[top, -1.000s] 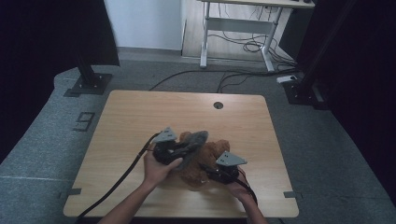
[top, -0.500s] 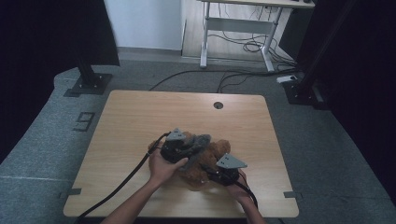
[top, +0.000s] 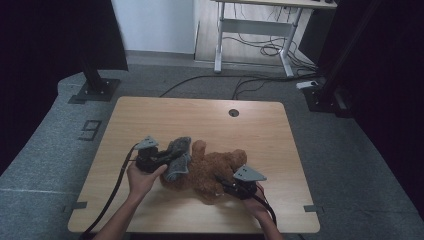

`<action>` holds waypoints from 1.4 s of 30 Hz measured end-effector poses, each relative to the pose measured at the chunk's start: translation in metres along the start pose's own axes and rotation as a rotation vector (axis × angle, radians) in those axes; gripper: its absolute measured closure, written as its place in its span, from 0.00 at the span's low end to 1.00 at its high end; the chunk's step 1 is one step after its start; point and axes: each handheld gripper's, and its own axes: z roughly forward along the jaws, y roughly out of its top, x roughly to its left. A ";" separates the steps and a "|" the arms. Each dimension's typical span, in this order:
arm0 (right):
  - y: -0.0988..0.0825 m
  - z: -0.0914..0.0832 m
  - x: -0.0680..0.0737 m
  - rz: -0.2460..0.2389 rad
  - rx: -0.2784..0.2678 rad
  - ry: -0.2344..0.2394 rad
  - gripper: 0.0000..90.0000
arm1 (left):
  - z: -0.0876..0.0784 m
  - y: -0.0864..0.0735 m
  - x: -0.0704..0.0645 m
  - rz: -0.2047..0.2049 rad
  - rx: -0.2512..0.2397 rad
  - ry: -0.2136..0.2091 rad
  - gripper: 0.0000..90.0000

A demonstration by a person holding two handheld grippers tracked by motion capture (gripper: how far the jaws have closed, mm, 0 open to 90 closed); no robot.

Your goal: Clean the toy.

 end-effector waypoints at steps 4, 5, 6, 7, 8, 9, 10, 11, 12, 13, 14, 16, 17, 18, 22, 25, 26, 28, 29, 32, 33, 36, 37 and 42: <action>-0.001 0.000 0.000 0.004 -0.001 -0.002 0.60 | -0.014 -0.009 0.010 -0.022 -0.015 0.043 0.83; -0.001 0.000 0.000 0.005 -0.001 -0.003 0.60 | -0.017 -0.010 0.013 -0.023 -0.016 0.053 0.83; -0.001 0.000 0.000 0.007 -0.003 -0.004 0.59 | -0.019 -0.011 0.015 -0.031 -0.017 0.055 0.83; -0.001 0.000 -0.001 0.009 -0.003 -0.004 0.59 | -0.019 -0.012 0.017 -0.038 -0.015 0.055 0.83; -0.001 0.000 -0.001 0.012 -0.003 -0.004 0.59 | -0.020 -0.013 0.019 -0.043 -0.011 0.055 0.83; -0.001 0.000 -0.001 0.012 -0.004 -0.005 0.59 | -0.020 -0.014 0.020 -0.045 -0.009 0.053 0.83; -0.001 0.000 -0.001 0.013 -0.004 -0.005 0.59 | -0.020 -0.014 0.021 -0.050 -0.011 0.049 0.83; -0.001 0.000 -0.001 0.013 -0.004 -0.006 0.59 | -0.020 -0.013 0.020 -0.053 -0.011 0.047 0.83; -0.001 0.000 -0.002 0.011 -0.003 -0.007 0.59 | -0.020 -0.011 0.019 -0.047 -0.010 0.049 0.83; -0.001 0.000 -0.002 0.013 -0.005 -0.009 0.59 | -0.019 -0.009 0.017 -0.041 -0.009 0.047 0.83; -0.001 0.001 -0.003 0.015 -0.005 -0.011 0.59 | -0.017 -0.005 0.013 -0.030 -0.010 0.043 0.83; -0.001 0.002 -0.005 0.023 -0.008 -0.014 0.59 | -0.012 0.002 0.005 0.000 -0.012 0.034 0.83; -0.001 0.002 -0.005 0.028 -0.009 -0.014 0.59 | -0.009 0.006 0.000 0.011 -0.015 0.026 0.83; -0.001 0.002 -0.006 0.030 -0.008 -0.013 0.59 | -0.005 0.011 -0.005 0.027 -0.011 0.022 0.83; -0.001 0.002 -0.005 0.033 -0.014 -0.017 0.59 | 0.021 0.028 -0.021 0.071 0.018 0.010 0.83; -0.001 0.004 -0.006 0.027 -0.023 -0.032 0.59 | 0.043 0.036 -0.030 0.104 0.062 0.018 0.82; -0.001 0.004 -0.006 0.023 -0.023 -0.038 0.59 | 0.050 0.038 -0.030 0.104 0.073 0.023 0.82; 0.000 0.005 -0.009 0.017 -0.023 -0.063 0.60 | 0.059 0.039 -0.028 0.092 0.082 0.029 0.82; 0.000 0.006 -0.010 0.016 -0.024 -0.070 0.60 | 0.063 0.039 -0.025 0.082 0.081 0.031 0.82; 0.001 0.010 -0.016 0.022 -0.030 -0.085 0.60 | 0.068 0.039 -0.020 0.062 0.079 0.038 0.82; 0.001 0.012 -0.017 0.016 -0.033 -0.094 0.61 | 0.070 0.038 -0.018 0.062 0.081 0.040 0.82; 0.002 0.016 -0.018 0.002 -0.039 -0.112 0.61 | 0.071 0.036 -0.017 0.074 0.093 0.048 0.82; 0.002 0.016 -0.017 -0.002 -0.041 -0.114 0.61 | 0.071 0.035 -0.017 0.076 0.095 0.047 0.82; 0.002 0.011 -0.012 -0.012 -0.041 -0.100 0.62 | 0.067 0.024 -0.020 0.084 0.094 0.033 0.82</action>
